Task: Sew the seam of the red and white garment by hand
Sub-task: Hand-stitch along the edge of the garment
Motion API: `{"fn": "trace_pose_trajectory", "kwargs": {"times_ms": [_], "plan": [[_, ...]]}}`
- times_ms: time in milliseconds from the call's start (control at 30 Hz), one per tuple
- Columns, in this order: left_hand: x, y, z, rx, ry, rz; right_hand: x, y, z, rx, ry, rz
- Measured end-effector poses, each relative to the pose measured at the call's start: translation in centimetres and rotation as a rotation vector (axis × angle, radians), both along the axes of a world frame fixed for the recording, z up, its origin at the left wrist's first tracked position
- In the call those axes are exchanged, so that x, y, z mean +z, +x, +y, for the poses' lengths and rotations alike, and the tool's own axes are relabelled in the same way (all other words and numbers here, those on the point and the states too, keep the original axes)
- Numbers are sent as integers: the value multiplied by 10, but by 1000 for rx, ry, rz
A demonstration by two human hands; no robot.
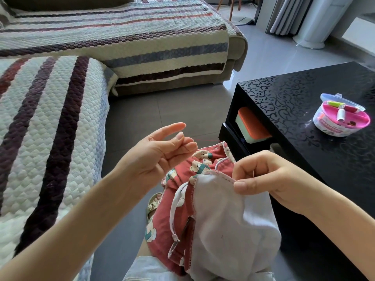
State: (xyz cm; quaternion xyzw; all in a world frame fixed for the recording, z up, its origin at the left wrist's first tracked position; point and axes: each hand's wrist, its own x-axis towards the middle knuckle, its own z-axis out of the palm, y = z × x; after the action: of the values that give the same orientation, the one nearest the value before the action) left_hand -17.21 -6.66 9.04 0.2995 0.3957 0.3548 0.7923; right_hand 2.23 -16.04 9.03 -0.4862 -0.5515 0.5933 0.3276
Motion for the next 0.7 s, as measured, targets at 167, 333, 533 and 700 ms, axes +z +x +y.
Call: {"fn": "trace_pose_trajectory", "kwargs": {"times_ms": [167,333,533,700], "plan": [[-5,1,7,-91,58,92,-1,2,2,12,-54,25],[-22,1,1,-229,417,674,-4,7,1,39,-58,52],[-25,6,-15,-623,491,765,-8,12,2,63,-64,70],[-26,4,-16,-792,170,434,-10,14,3,76,-62,92]]}}
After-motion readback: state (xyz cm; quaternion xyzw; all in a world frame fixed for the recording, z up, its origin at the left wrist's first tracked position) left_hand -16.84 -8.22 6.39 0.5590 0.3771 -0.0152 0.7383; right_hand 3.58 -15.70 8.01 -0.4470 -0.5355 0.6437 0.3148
